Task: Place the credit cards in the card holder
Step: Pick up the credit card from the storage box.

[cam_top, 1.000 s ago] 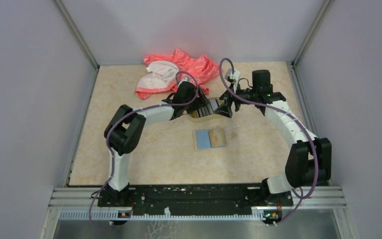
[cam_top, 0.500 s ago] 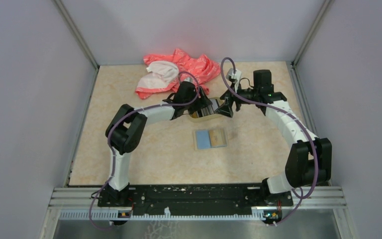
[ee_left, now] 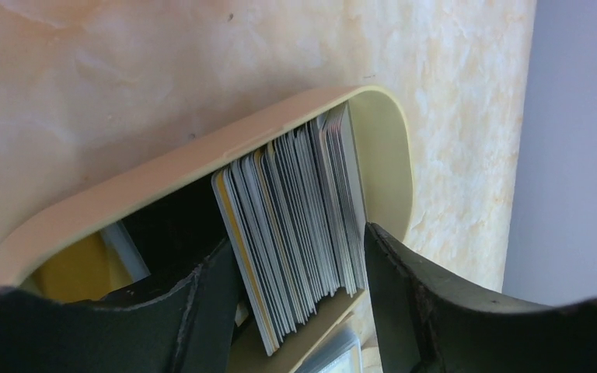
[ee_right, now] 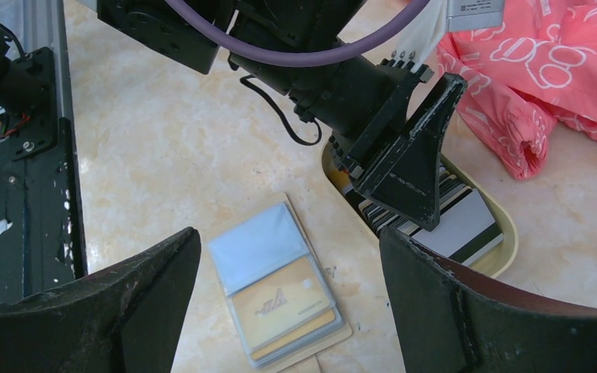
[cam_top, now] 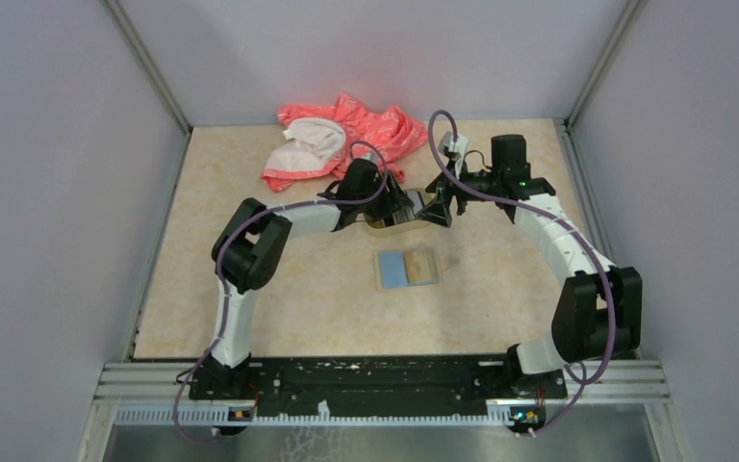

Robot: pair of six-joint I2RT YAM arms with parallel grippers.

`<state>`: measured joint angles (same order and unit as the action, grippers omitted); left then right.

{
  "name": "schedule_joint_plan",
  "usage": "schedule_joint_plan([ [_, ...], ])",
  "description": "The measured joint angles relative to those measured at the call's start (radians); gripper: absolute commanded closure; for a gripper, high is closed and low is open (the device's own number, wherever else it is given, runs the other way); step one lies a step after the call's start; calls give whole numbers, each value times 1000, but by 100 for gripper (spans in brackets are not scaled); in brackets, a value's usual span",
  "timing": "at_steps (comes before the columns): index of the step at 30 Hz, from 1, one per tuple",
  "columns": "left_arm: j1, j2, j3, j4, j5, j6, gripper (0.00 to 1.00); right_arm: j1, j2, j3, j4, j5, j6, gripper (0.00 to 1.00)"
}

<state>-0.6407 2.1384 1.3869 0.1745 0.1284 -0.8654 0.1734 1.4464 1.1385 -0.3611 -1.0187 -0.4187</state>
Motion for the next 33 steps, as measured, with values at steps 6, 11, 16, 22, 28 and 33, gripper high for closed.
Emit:
schedule_joint_plan([
  [6, 12, 20, 15, 23, 61, -2, 36, 0, 0, 0, 0, -1, 0, 16],
  [11, 24, 16, -20, 73, 104, -5, 36, -1, 0, 0, 0, -5, 0, 16],
  [16, 39, -26, -91, 115, 136, -11, 36, -6, 0, 0, 0, -8, 0, 16],
  [22, 56, -51, -140, 166, 174, -29, 36, -6, 0, 0, 0, -10, 0, 16],
  [28, 66, -57, -157, 186, 192, -33, 42, -6, 0, 0, 0, -15, 0, 16],
  [33, 72, -79, -166, 172, 187, -29, 48, -6, 0, 0, 0, -17, 0, 16],
])
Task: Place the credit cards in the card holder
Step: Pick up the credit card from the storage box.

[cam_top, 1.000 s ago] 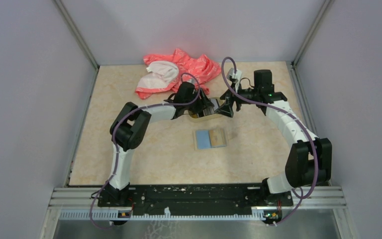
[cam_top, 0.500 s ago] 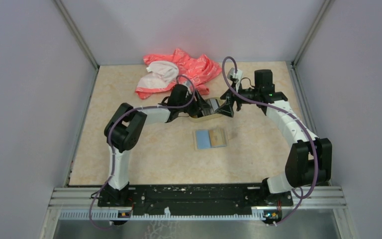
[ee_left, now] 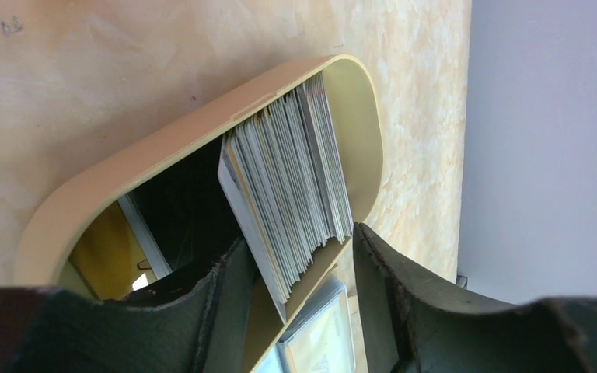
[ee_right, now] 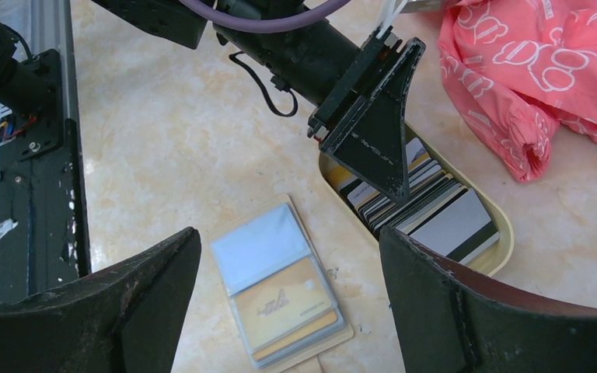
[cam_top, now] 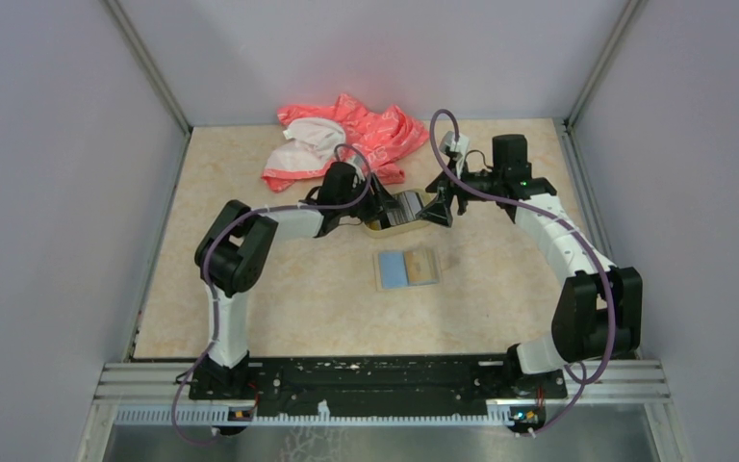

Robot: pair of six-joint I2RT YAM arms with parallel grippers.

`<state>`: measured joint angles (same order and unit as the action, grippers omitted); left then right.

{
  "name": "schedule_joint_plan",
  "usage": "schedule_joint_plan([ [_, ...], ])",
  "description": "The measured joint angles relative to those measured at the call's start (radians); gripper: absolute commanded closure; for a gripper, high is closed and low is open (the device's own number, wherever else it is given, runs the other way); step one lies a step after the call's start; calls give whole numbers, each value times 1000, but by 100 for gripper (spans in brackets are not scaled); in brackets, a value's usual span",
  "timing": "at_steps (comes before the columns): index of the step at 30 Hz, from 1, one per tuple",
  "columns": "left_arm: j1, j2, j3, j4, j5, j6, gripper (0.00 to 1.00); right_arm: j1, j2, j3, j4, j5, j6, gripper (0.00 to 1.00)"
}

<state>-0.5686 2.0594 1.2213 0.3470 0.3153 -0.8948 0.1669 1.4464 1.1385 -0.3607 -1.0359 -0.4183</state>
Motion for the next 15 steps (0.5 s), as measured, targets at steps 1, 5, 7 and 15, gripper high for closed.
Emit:
schedule_joint_plan([
  [1, 2, -3, 0, -3, -2, 2, 51, 0, 0, 0, 0, 0, 0, 16],
  [5, 4, -5, 0, -19, -16, 9, 54, 0, 0, 0, 0, -4, 0, 16],
  [7, 5, -5, 0, -29, -21, 11, 60, 0, 0, 0, 0, -5, 0, 16],
  [15, 5, -5, 0, -65, -47, 24, 79, 0, 0, 0, 0, -6, 0, 16],
])
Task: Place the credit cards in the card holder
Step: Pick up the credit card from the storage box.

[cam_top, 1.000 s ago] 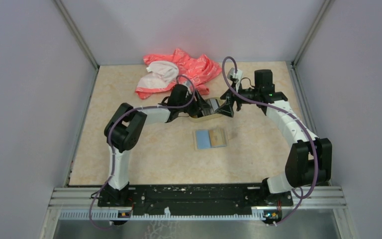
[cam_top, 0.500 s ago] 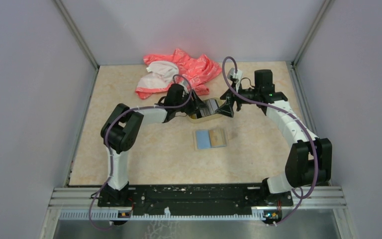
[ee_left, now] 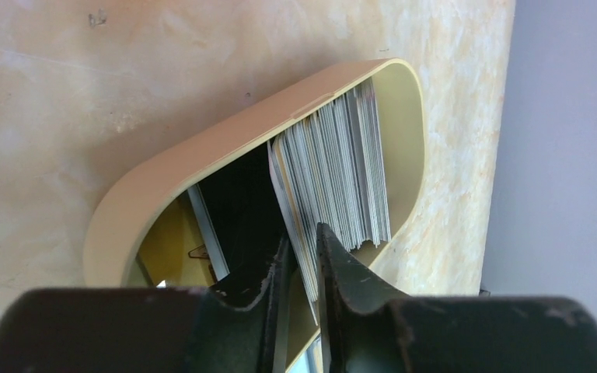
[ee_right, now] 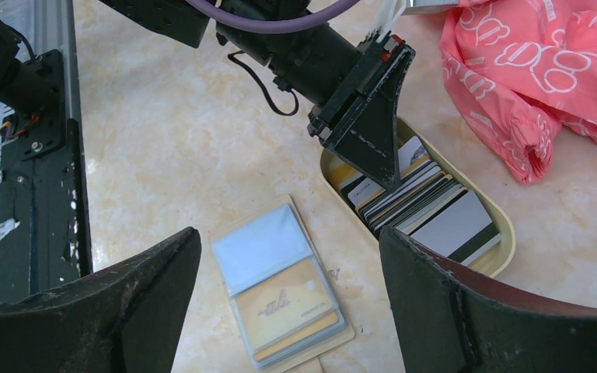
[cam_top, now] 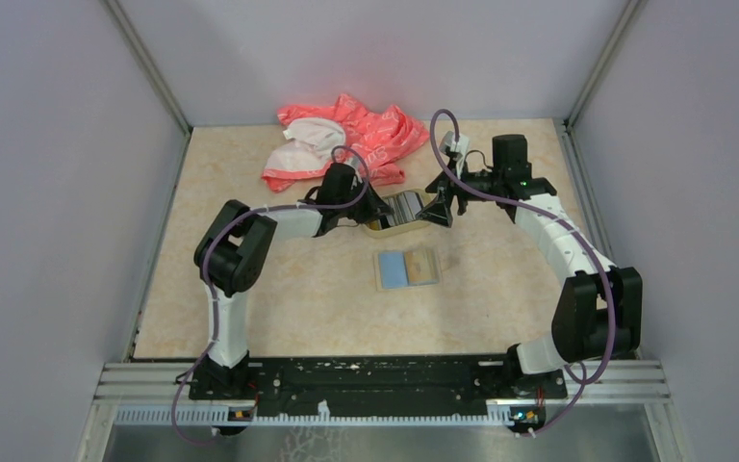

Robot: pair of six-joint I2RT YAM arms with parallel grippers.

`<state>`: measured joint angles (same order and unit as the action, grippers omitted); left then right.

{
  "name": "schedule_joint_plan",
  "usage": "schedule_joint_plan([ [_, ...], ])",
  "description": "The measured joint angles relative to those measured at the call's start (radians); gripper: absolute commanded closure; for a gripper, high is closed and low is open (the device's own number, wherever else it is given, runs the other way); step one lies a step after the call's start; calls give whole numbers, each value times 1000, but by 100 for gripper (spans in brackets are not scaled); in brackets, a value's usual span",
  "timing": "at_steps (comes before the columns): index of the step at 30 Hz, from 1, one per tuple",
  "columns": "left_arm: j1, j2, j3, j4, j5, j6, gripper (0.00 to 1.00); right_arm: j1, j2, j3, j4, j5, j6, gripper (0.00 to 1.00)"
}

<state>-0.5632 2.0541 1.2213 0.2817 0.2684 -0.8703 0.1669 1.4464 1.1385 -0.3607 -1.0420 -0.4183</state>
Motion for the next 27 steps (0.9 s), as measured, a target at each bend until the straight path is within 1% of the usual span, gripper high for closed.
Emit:
schedule_joint_plan([
  [4, 0, 0, 0, -18, -13, 5, 89, 0, 0, 0, 0, 0, 0, 16],
  [6, 0, 0, 0, -22, -17, 6, 91, 0, 0, 0, 0, 0, 0, 16],
  [20, 0, -55, 0, -74, -47, 42, 91, 0, 0, 0, 0, -2, 0, 16],
  [27, 1, -59, 0, -90, -48, 60, 88, 0, 0, 0, 0, -4, 0, 16],
])
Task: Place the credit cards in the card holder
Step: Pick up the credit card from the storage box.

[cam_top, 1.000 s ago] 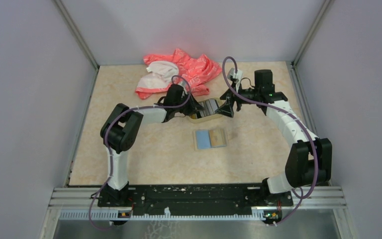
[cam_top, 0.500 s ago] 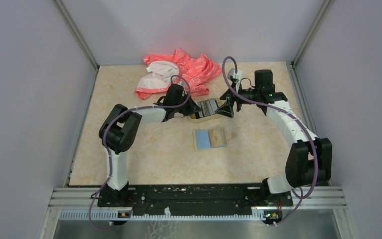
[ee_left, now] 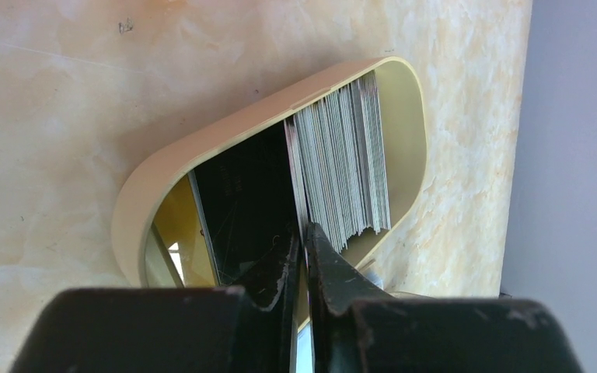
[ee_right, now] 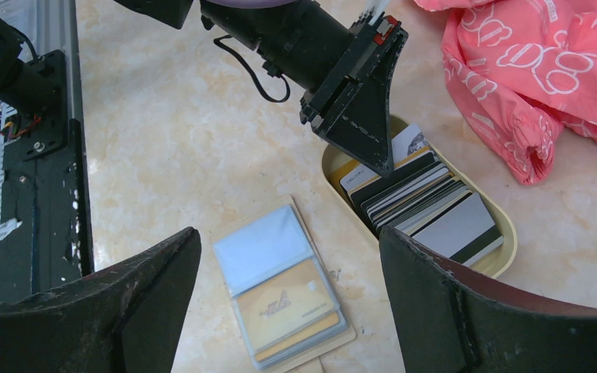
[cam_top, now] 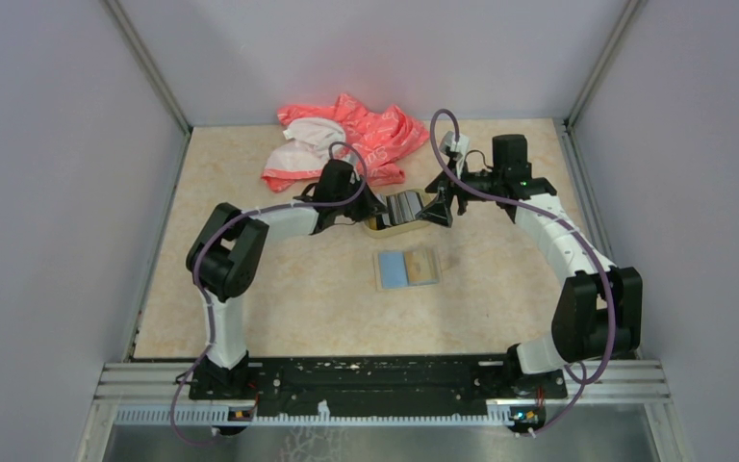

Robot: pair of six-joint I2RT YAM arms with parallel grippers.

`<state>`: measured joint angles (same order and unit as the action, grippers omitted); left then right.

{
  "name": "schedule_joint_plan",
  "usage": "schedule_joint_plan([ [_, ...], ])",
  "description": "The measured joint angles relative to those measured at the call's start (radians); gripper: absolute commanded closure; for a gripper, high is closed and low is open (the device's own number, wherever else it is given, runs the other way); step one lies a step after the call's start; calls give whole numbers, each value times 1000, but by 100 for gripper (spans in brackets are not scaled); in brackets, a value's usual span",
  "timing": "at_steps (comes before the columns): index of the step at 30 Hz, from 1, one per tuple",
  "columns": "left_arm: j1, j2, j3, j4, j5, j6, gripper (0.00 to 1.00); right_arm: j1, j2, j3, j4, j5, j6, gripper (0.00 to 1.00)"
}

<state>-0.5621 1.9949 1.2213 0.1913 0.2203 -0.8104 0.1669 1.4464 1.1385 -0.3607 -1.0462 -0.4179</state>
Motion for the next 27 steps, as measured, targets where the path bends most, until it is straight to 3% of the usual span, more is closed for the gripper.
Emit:
schedule_joint_plan([
  [15, 6, 29, 27, -12, 48, 0, 76, 0, 0, 0, 0, -3, 0, 16],
  [27, 9, 29, 27, -17, 44, 0, 79, 0, 0, 0, 0, -4, 0, 16],
])
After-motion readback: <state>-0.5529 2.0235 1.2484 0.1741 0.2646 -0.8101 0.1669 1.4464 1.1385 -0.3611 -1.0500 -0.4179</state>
